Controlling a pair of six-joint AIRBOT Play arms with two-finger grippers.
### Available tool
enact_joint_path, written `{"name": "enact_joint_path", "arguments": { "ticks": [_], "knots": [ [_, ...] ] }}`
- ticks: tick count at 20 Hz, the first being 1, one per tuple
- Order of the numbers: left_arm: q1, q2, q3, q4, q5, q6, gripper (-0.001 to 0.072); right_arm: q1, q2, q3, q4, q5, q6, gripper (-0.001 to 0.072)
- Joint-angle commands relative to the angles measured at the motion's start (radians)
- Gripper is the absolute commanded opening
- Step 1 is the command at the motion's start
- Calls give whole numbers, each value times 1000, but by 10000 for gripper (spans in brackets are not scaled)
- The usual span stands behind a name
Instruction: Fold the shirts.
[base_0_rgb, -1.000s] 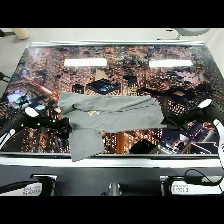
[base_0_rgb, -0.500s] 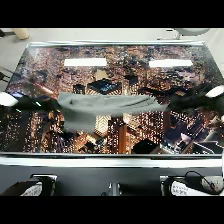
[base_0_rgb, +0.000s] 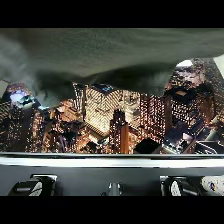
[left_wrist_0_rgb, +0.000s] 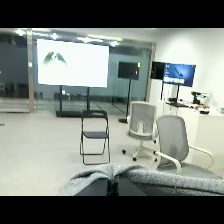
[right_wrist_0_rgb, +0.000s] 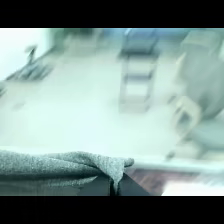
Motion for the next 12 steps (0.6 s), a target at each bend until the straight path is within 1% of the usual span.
{"name": "enact_joint_path", "arguments": {
  "ticks": [1,3,5,6,9,10,12],
  "knots": [
    [1,38,45,59,-15,-26,25,0,99,18,-119,-18,67,17],
    [1,18,45,80,-62,-27,25,0,79,17,-125,58,69,17],
    [1,-25,45,84,-140,-27,25,0,14,17,-157,200,111,18],
    [1,-60,45,103,-200,-27,25,0,-41,17,-169,286,133,18],
    [1,-241,8,217,-436,-41,26,0,-277,7,-171,484,133,15],
    [1,-312,-36,226,-467,-39,26,1,-376,-10,-167,530,131,14],
    [-6,-443,-156,222,-451,-37,26,1,-564,-61,-150,571,131,14]
  ]
}}
